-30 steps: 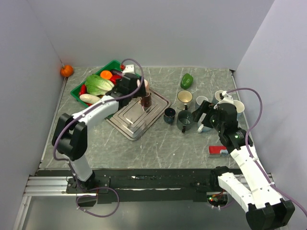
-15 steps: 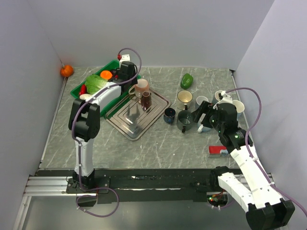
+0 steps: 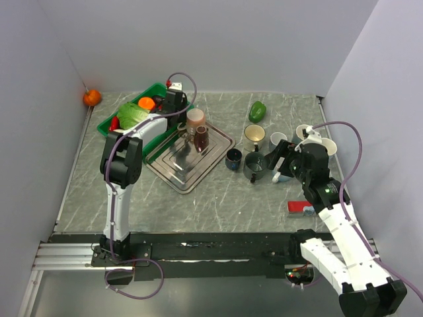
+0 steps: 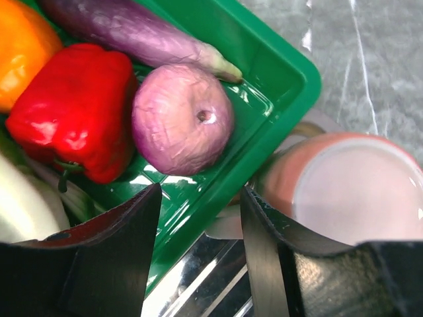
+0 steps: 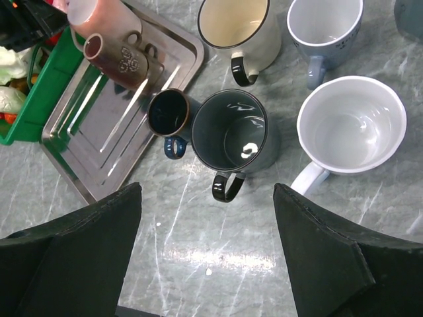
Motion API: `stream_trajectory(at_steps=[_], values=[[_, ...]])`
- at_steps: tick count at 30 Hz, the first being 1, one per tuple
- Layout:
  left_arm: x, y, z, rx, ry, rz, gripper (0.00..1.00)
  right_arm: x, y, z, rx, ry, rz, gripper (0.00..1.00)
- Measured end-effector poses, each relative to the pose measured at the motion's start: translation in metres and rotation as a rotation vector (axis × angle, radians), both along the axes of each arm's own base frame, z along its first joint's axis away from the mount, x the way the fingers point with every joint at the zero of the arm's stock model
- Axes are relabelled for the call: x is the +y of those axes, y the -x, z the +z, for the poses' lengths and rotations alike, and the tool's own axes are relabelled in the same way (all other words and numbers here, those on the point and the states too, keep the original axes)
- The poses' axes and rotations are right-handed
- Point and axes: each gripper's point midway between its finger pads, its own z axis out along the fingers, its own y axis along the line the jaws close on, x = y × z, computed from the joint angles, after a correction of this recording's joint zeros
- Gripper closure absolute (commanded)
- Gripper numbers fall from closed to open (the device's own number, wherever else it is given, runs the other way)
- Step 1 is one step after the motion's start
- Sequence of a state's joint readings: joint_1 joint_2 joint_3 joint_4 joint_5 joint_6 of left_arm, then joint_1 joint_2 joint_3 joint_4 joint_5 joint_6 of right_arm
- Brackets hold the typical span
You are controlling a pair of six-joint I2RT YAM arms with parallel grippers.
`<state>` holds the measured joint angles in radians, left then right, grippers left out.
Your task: Turn the mug right side up
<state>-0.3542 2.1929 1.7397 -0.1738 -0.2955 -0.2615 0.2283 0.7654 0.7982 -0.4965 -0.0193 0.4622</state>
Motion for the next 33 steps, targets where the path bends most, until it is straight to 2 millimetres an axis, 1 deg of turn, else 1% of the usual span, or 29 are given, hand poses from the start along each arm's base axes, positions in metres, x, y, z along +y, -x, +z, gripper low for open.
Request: stream_trajectory(at_steps=[5,9,12,16,17,21,24,27,30,33], values=[[-0.010,0.000,-0.004,-0.009,0.009,-0.076,0.43,0.000,0.000,0.000,0.001,0.000,0.000,0.14],[-0.014,0.011,-0.019,0.005,0.009,-0.145,0.45,0.000,0.000,0.000,0.001,0.000,0.000,0.14],[-0.015,0.017,-0.015,-0.013,0.019,-0.186,0.49,0.000,0.000,0.000,0.002,0.000,0.000,0.15],[-0.012,0.031,-0.011,-0.022,0.027,-0.203,0.50,0.000,0.000,-0.001,0.002,-0.001,0.001,0.15],[-0.012,0.035,-0.009,-0.026,0.030,-0.207,0.50,0.000,0.000,-0.001,0.002,-0.001,0.001,0.15],[-0.012,0.053,0.000,-0.034,0.053,-0.236,0.43,0.000,0.000,-0.001,0.004,-0.001,0.001,0.15],[-0.023,0.065,0.010,-0.041,0.078,-0.291,0.39,0.001,0.000,-0.001,0.004,-0.002,0.003,0.15],[-0.035,0.072,0.019,-0.064,0.091,-0.335,0.35,0.001,0.000,-0.001,0.003,-0.002,0.004,0.15],[-0.040,0.079,0.022,-0.076,0.097,-0.361,0.31,0.001,0.000,-0.002,0.006,-0.003,0.006,0.15],[-0.046,0.083,0.022,-0.075,0.103,-0.398,0.28,0.001,0.001,-0.004,0.009,-0.003,0.007,0.15]])
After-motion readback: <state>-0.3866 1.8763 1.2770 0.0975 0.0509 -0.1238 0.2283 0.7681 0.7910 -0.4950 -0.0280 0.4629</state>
